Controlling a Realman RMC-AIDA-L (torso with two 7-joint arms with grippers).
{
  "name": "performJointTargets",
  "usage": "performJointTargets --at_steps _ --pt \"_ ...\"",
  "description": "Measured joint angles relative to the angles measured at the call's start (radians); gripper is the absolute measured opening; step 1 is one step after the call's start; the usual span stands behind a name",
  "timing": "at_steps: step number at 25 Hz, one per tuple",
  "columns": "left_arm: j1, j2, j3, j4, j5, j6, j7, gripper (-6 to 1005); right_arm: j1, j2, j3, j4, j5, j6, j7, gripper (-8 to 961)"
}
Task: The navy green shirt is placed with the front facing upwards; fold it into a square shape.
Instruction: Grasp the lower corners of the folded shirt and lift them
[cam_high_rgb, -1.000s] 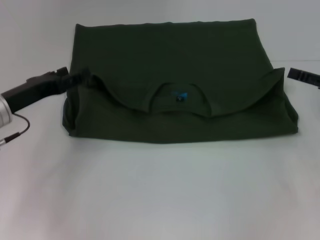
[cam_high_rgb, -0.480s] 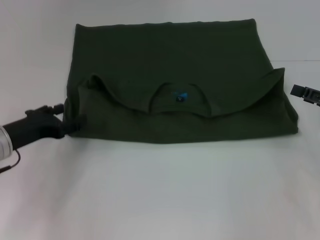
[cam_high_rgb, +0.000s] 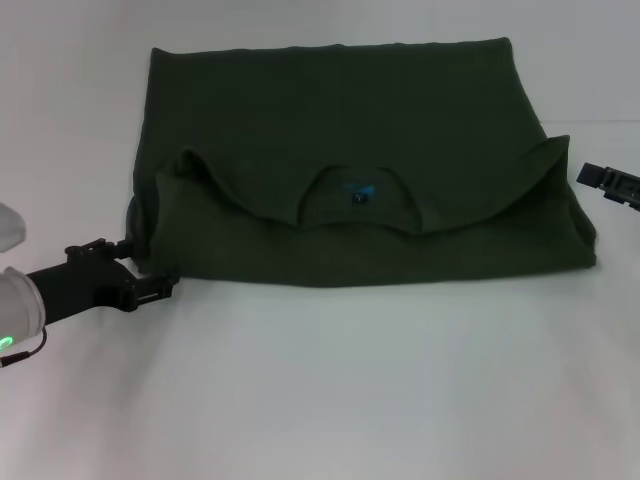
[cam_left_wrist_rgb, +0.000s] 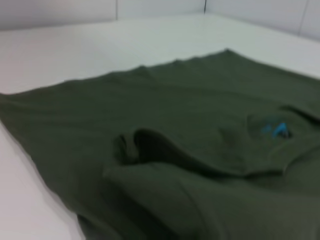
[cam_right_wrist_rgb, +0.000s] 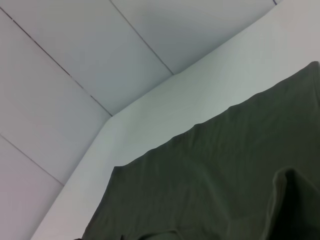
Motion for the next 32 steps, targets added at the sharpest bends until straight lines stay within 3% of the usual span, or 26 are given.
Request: performJointTargets --at_steps 10,23,32 --pt "-0.025 -0.001 0.066 -0.016 0.021 -0.058 -0.006 738 -0.006 0.002 0.003 0.000 0.019 0.007 0.007 825" --pt "-0.027 0.002 0.069 0.015 0.041 -0.061 -0.021 650 -0.016 0.002 0.005 0.000 0.025 0.012 0.007 826" --pt "-0.028 0.001 0.070 0.015 0.044 -0.060 -0.032 268 -0.021 -0.004 0.014 0.000 0.022 0.005 0.006 825"
